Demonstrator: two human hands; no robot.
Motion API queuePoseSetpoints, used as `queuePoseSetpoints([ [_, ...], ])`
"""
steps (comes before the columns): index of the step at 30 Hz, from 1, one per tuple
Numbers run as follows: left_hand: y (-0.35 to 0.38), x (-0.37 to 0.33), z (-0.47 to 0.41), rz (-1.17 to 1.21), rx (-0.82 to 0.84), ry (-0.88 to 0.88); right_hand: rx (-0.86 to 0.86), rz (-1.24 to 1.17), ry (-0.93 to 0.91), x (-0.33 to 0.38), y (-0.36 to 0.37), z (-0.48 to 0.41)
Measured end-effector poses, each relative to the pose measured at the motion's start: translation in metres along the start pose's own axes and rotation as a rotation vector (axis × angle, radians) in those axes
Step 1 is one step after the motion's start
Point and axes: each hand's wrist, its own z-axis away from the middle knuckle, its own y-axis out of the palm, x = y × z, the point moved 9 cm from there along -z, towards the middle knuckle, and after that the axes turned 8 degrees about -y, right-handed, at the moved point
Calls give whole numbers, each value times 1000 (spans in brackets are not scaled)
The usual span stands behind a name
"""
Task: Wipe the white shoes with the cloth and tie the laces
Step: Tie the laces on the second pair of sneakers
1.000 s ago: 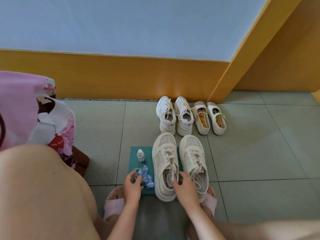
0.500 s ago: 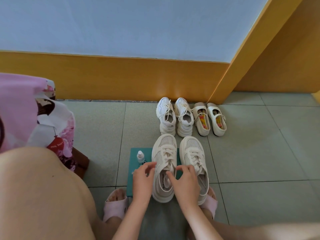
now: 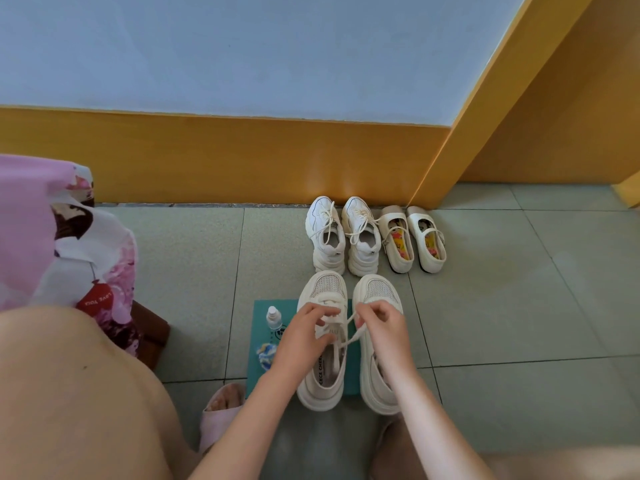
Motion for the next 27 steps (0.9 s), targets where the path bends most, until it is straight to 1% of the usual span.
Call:
queuePoseSetpoints([
  [2,4,-5,-4,-89,37,42,21,73,-45,11,-2,-11],
  [4,5,-7,-5,-198,37,82,23,147,-65,15,-6,-21],
  [8,0,-9,-4,-284,-46,140,40,378,-163,22,-16,-37],
  [10,1,-10,-4,-308,-62,177,27,480,-191,23,-22,-46],
  [12,4,-13,-2,-369,-70,219,22,493,-183,20,-25,-54],
  [15,10,-17,0,-465,-87,296,52,445,-145,14,-25,-60],
  [19,13,-14,1,-477,-102,336,74,439,-125,2,-25,-57],
  [20,11,-13,0,-453,-126,325,69,454,-130,0,-26,-56],
  [21,8,-10,-2,-384,-136,271,59,484,-142,0,-28,-54],
  [23,-1,0,-8,-124,-132,97,36,549,-186,3,-31,-52],
  [25,-4,4,-12,124,-74,-38,18,523,-205,5,-32,-50],
  [27,-7,4,-17,296,2,-138,-13,483,-208,6,-34,-49],
])
